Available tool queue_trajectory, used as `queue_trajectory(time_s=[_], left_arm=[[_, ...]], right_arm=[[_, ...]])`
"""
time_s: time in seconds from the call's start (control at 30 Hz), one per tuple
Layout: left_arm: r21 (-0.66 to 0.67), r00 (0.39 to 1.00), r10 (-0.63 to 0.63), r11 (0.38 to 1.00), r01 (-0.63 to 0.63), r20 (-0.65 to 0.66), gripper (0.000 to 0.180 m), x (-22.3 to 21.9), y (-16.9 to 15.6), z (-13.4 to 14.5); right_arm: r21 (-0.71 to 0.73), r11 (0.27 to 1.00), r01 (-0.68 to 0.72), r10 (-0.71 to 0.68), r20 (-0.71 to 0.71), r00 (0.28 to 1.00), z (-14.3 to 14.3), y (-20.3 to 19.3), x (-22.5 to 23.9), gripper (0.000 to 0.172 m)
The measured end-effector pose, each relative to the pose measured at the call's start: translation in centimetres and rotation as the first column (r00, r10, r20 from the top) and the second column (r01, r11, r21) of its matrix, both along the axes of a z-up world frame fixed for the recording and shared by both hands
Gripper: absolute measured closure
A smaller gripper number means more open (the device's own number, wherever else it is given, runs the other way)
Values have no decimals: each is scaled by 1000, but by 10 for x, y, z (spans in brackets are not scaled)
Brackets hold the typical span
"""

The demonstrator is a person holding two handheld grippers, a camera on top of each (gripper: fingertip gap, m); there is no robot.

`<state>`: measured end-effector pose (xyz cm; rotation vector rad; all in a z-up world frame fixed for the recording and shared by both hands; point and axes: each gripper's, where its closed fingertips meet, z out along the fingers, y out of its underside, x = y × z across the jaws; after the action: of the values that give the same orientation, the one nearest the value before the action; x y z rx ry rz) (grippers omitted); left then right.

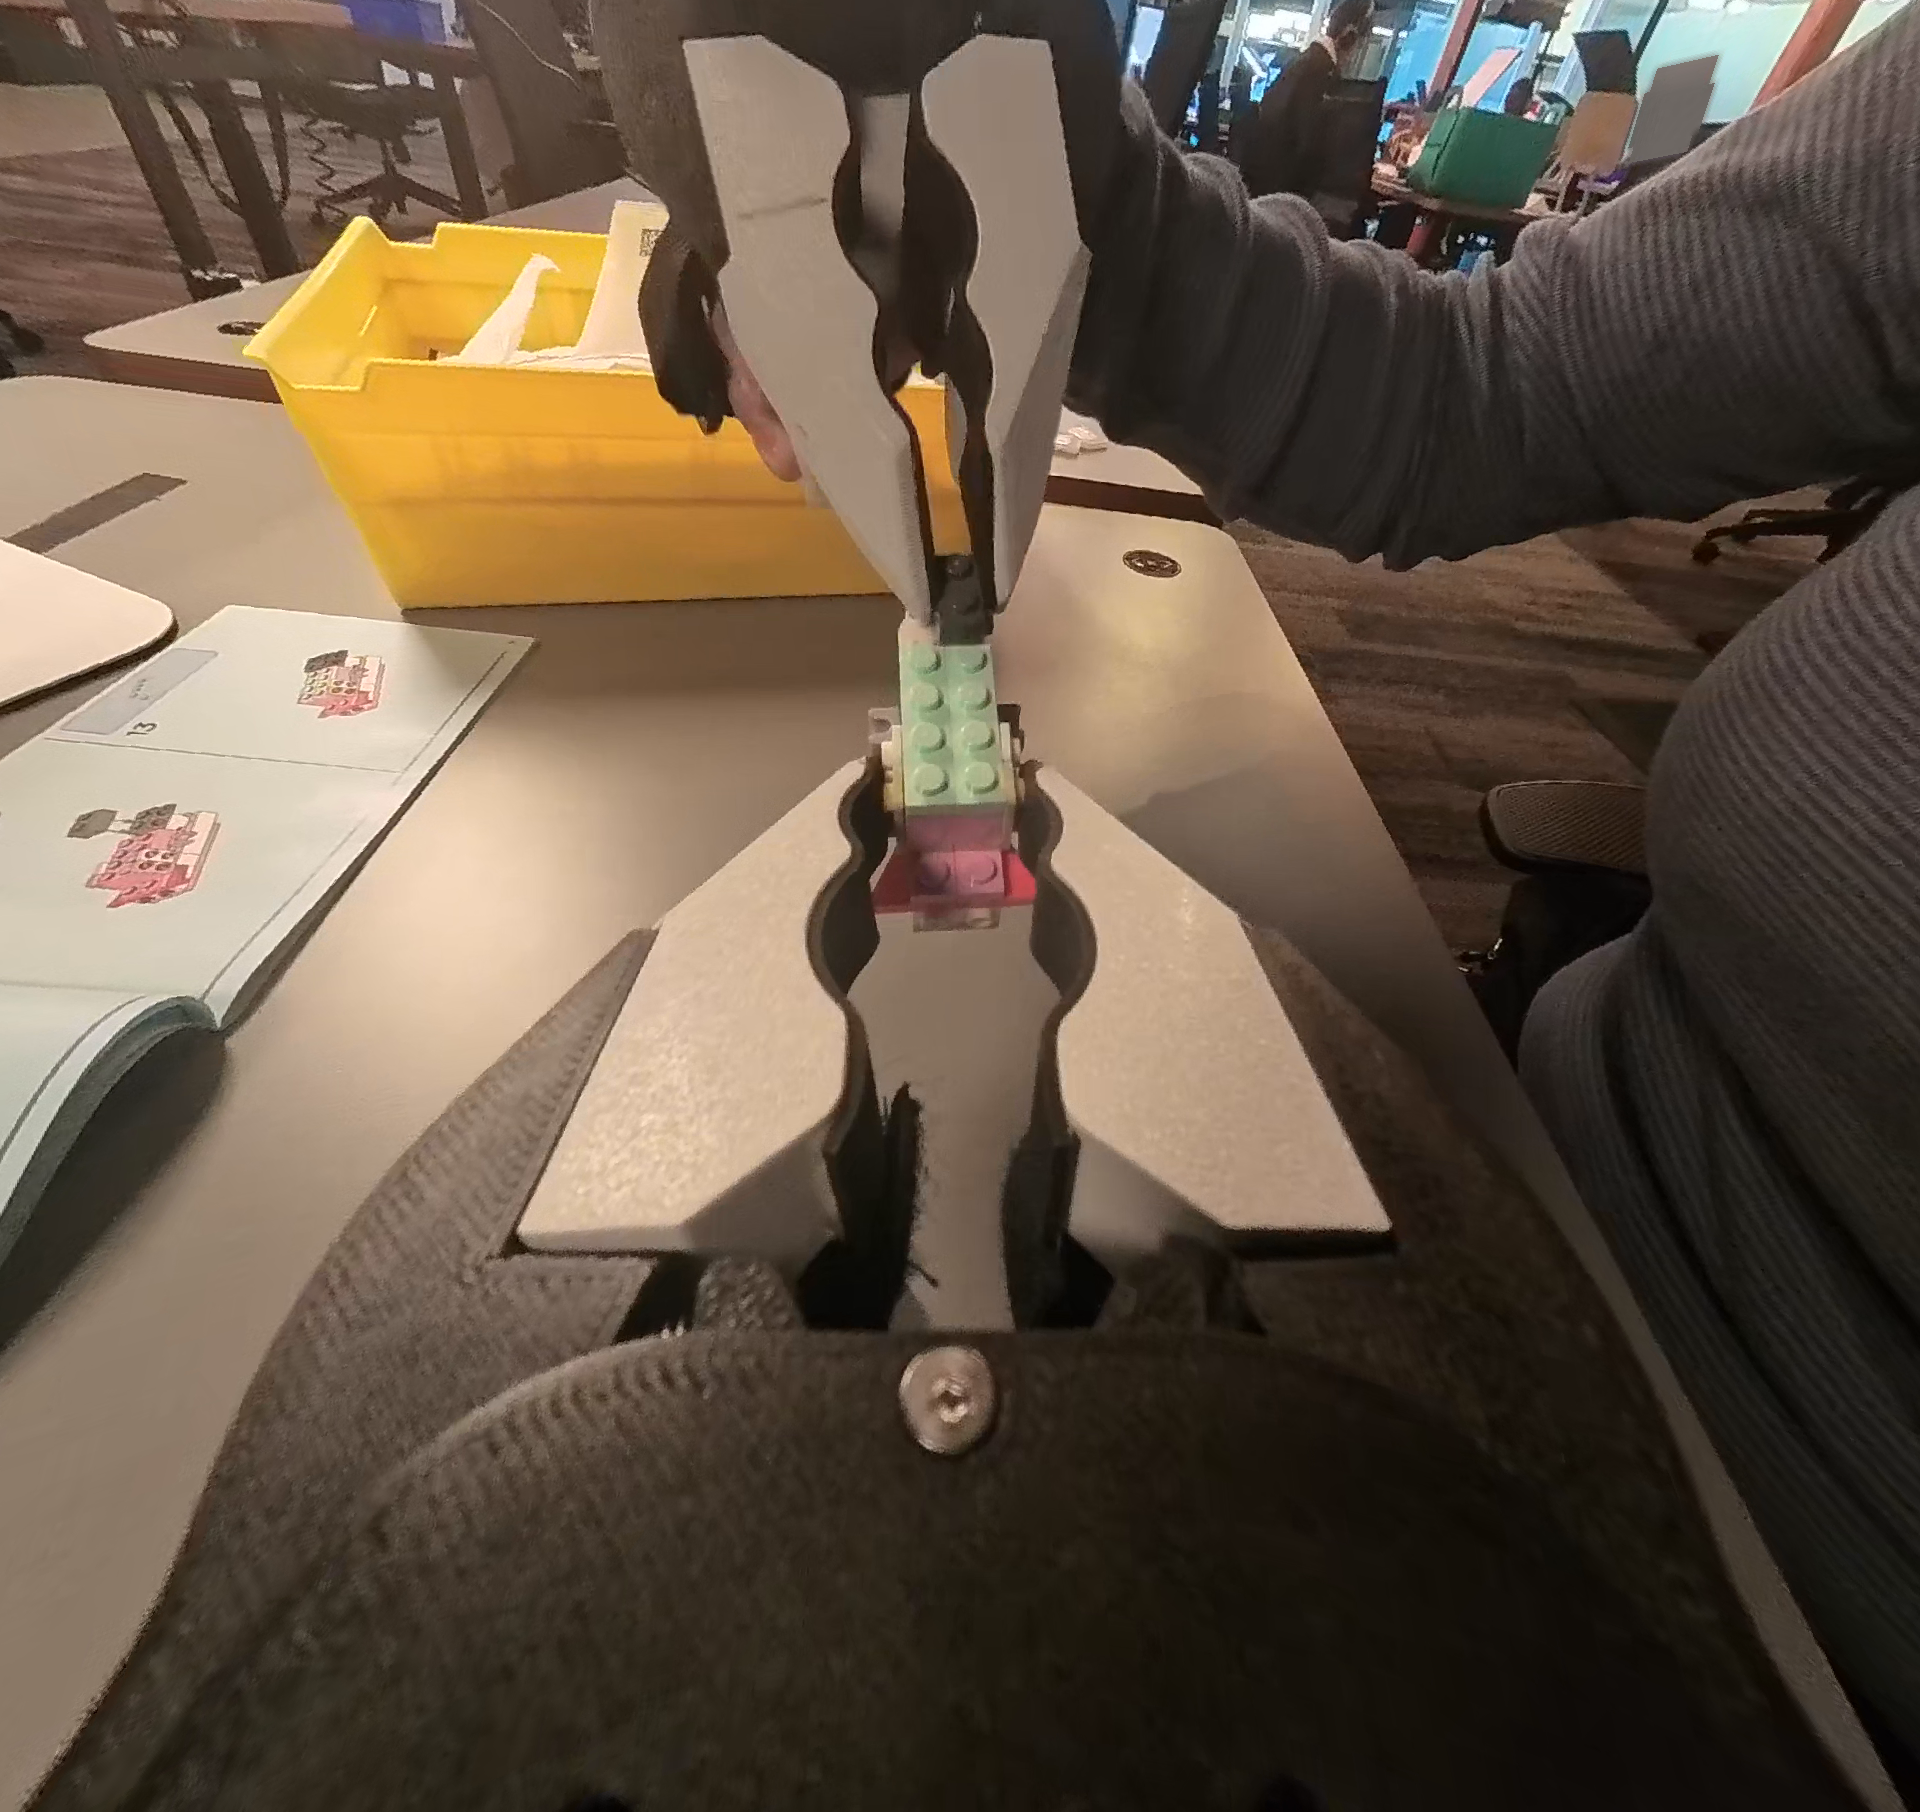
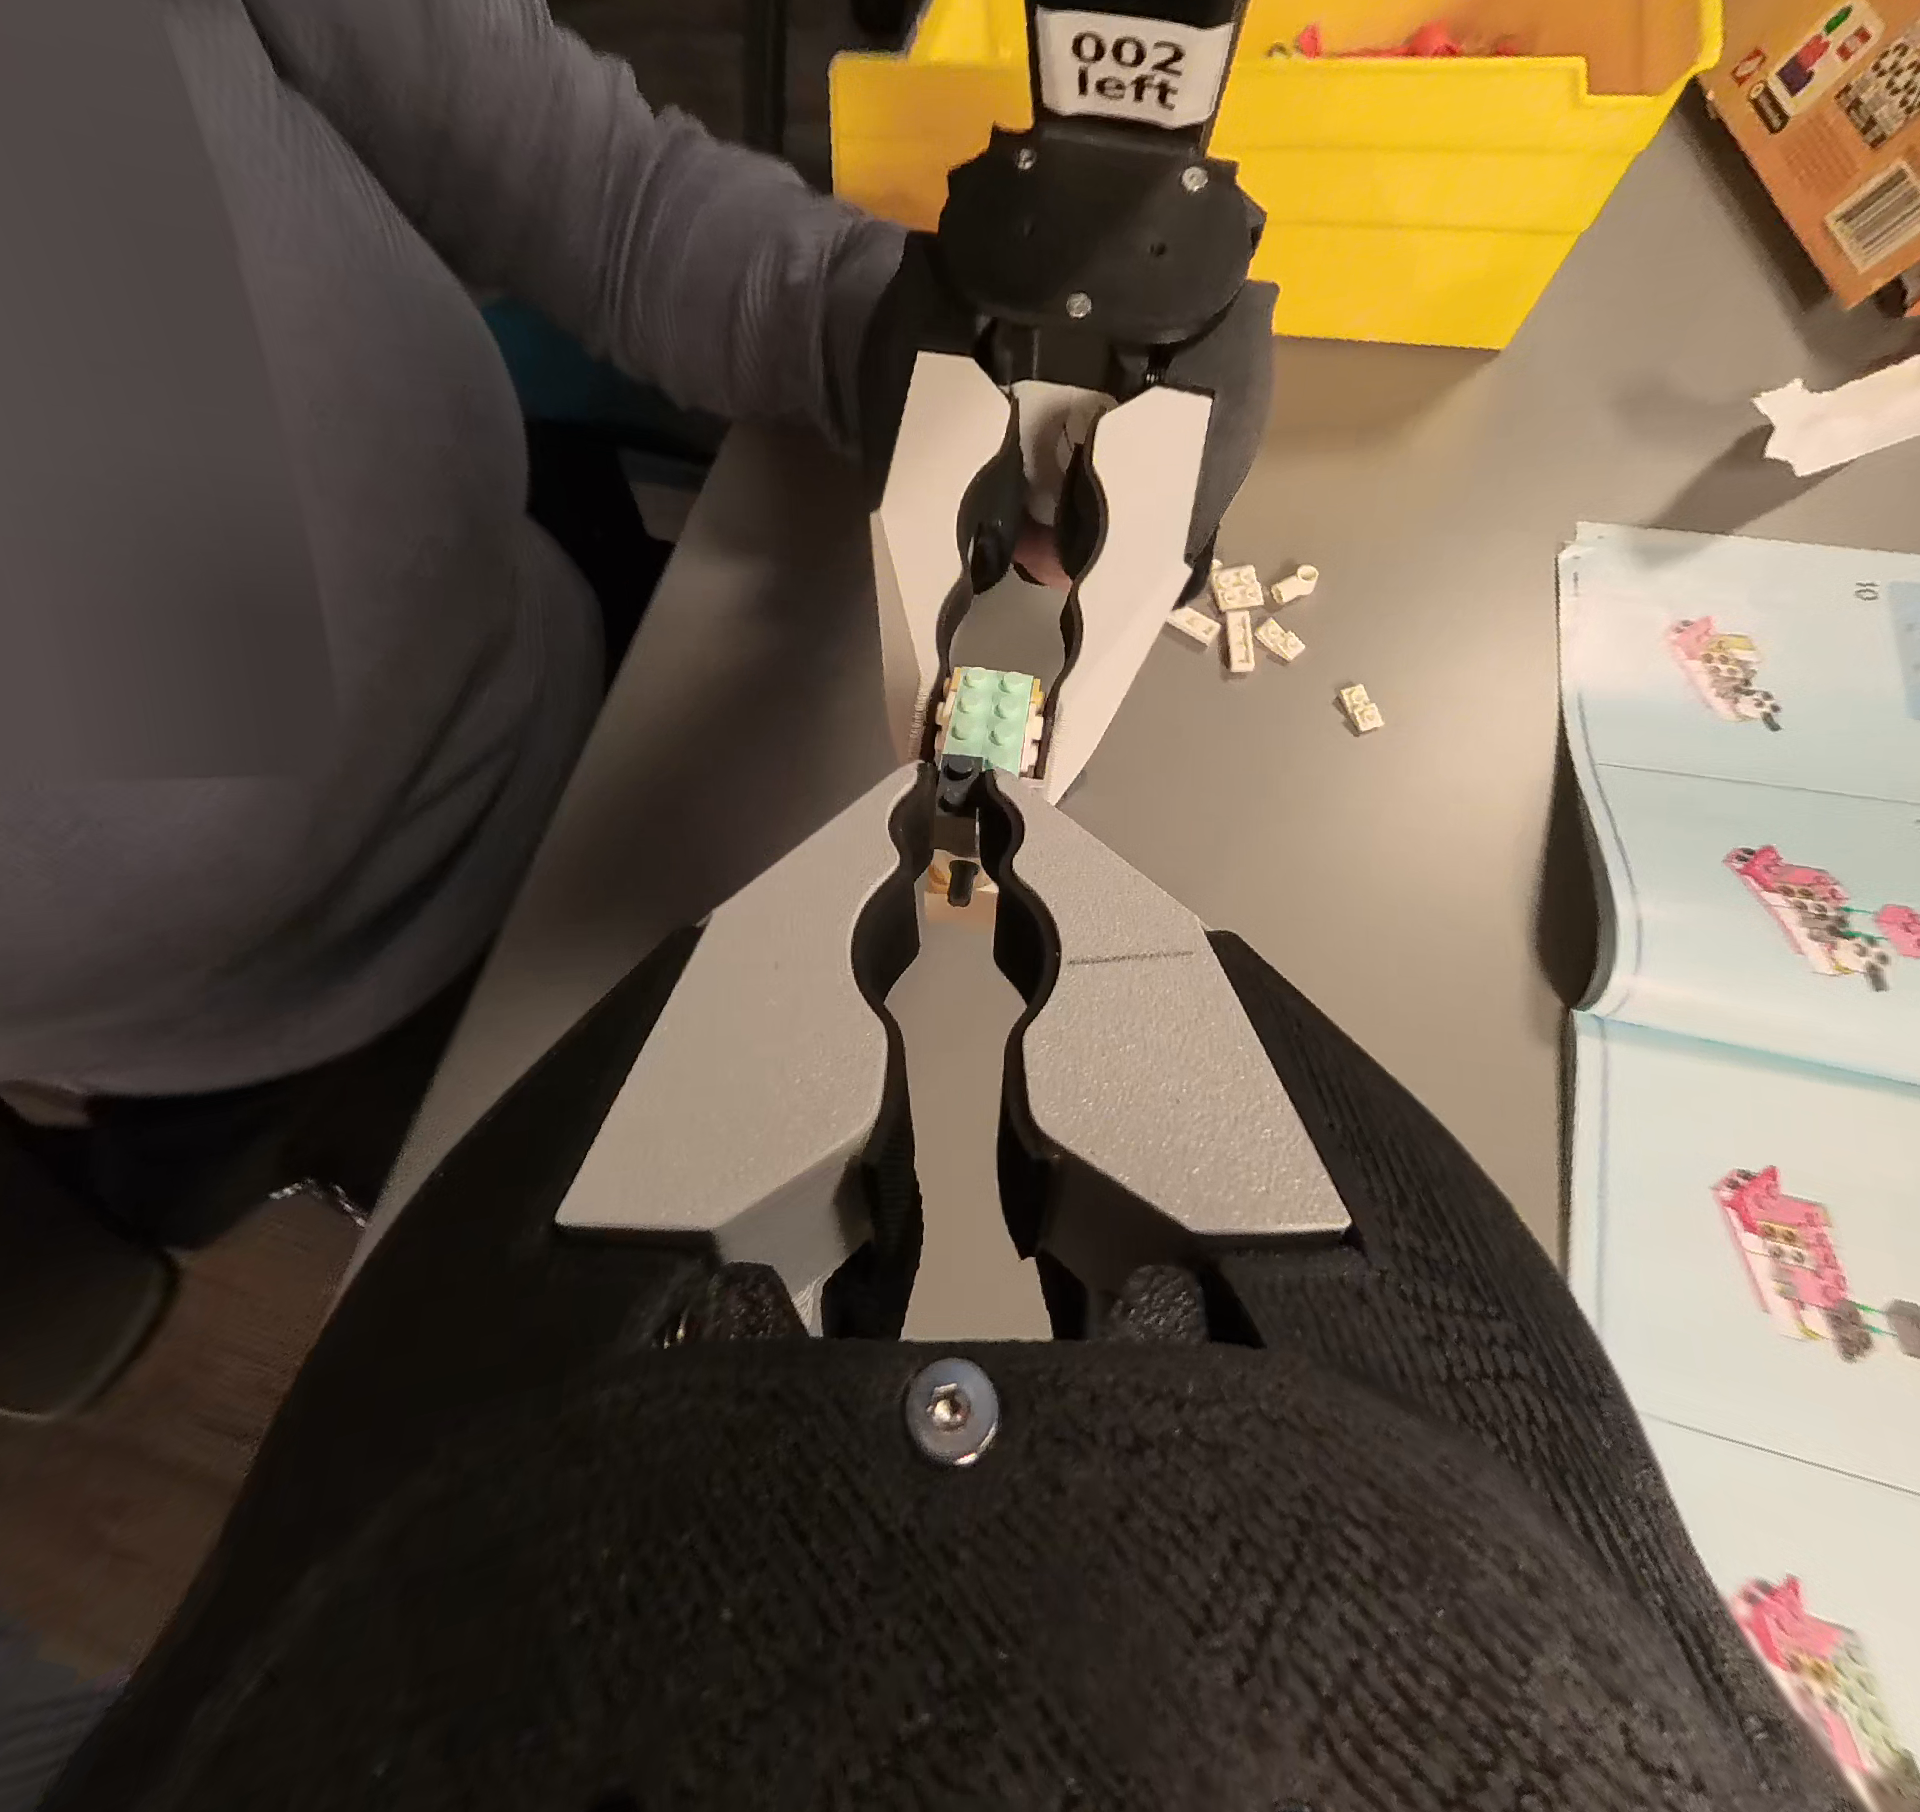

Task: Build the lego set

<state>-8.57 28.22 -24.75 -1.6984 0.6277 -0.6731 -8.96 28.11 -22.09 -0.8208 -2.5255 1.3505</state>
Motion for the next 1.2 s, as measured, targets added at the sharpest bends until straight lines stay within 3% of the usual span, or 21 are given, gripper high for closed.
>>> queue_trajectory(time_s=[0.27,0.9,1.03,1.13,1.2], left_arm=[[19,998,28,999,-27,-56,157,-1,3,-3],[21,999,34,999,-34,-34,157,-4,2,1],[10,999,48,999,-48,-10,157,-8,3,3],[-3,998,66,998,-66,16,157,-13,5,4],[-13,997,75,997,-75,33,157,-16,6,5]], right_arm=[[-15,997,79,-77,102,992,-2,2,-1,166],[-15,995,99,-98,74,992,2,2,-8,148],[34,989,146,-144,-63,988,10,7,-11,125],[217,947,237,-164,-309,937,9,15,-17,102],[379,864,333,-117,-491,863,4,20,-22,86]])
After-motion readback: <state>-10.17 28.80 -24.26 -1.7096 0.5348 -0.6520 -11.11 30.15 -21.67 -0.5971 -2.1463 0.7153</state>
